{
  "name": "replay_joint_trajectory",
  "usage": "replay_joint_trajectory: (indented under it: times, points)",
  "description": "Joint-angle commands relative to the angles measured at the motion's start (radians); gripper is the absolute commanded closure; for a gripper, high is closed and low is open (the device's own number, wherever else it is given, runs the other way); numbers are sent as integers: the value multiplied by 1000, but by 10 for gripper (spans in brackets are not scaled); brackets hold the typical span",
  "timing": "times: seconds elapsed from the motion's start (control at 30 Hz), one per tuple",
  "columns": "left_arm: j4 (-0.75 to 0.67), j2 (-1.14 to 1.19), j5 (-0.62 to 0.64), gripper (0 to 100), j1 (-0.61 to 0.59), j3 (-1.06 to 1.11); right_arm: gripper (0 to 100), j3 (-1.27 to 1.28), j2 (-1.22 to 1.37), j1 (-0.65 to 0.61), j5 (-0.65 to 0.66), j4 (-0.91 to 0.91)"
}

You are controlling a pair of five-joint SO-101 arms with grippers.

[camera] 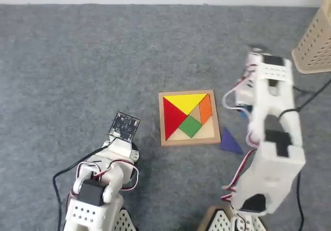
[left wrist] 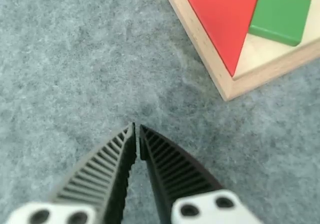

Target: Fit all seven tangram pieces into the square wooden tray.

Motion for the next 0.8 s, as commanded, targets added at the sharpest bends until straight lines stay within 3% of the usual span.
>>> replay_joint_trajectory:
  times: [0.0,0.1,0.2,0.53,0.77]
  points:
    - [6,-20,8,988,2,-19,991,-48,-140,-193,222,67]
    - [6,-20,8,988,2,-19,991,-48,-142,-348,419,97]
    - [6,-20,8,988,2,-19,991,-46,-110,-453,529,101]
    - [6,-20,8,988,2,-19,991,-48,53,-578,707,104]
    - [6,-20,8,988,2,-19,991,-48,90,-628,720,104]
